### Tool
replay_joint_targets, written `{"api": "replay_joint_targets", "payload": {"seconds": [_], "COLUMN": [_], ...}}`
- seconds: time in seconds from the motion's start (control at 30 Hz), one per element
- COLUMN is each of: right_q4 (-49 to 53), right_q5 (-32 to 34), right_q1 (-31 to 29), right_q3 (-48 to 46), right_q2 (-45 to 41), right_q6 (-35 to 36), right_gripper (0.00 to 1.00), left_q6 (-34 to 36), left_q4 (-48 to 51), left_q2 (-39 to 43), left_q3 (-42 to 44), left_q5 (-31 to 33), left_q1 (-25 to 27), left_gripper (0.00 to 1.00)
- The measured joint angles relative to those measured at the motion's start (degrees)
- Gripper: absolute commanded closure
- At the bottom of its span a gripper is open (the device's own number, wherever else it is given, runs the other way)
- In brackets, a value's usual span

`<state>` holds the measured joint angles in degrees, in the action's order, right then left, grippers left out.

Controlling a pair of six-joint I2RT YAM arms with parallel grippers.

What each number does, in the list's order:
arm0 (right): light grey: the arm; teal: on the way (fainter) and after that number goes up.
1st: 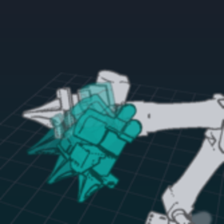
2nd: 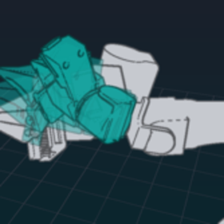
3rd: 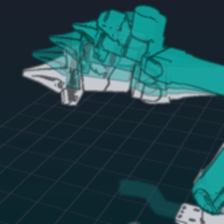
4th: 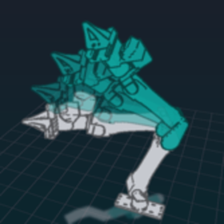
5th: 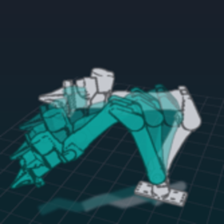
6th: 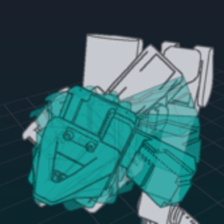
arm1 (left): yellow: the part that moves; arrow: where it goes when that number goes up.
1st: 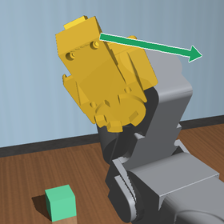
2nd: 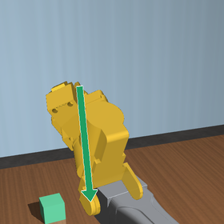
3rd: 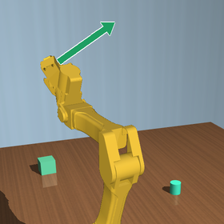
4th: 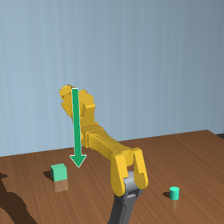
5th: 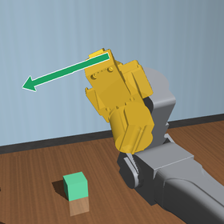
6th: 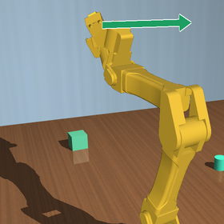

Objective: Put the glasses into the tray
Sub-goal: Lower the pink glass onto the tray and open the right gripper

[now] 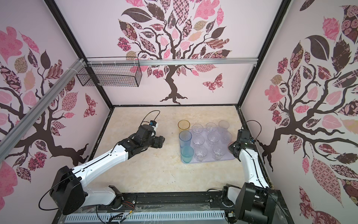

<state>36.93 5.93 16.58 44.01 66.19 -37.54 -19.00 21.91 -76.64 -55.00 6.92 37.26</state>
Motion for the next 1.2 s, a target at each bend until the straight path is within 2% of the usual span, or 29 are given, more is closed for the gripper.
{"api": "replay_joint_targets", "payload": {"seconds": [0.3,0.67,0.93,1.2], "right_q4": [-3.9,-6.5,-7.7,-5.0], "right_q5": [-0.3,0.2,-0.2,-0.6], "right_q1": [0.0,0.0,0.1,0.1], "right_q3": [-2.1,-3.2,-3.5,-0.1], "right_q2": [5.4,8.5,10.3,10.0], "right_q6": [0.1,1.1,2.4,3.3], "right_gripper": [1.00,0.88,0.63,0.54], "left_q6": [0.2,0.7,0.9,0.9], "left_q4": [-0.5,-0.5,-0.8,-0.8], "left_q2": [0.8,1.6,1.9,1.9], "left_q3": [0.1,0.1,0.1,0.1], "left_q5": [-0.8,-0.7,-0.5,-0.5], "left_q1": [0.0,-0.5,-0.5,-0.5], "left_gripper": [0.21,0.21,0.21,0.21]}}
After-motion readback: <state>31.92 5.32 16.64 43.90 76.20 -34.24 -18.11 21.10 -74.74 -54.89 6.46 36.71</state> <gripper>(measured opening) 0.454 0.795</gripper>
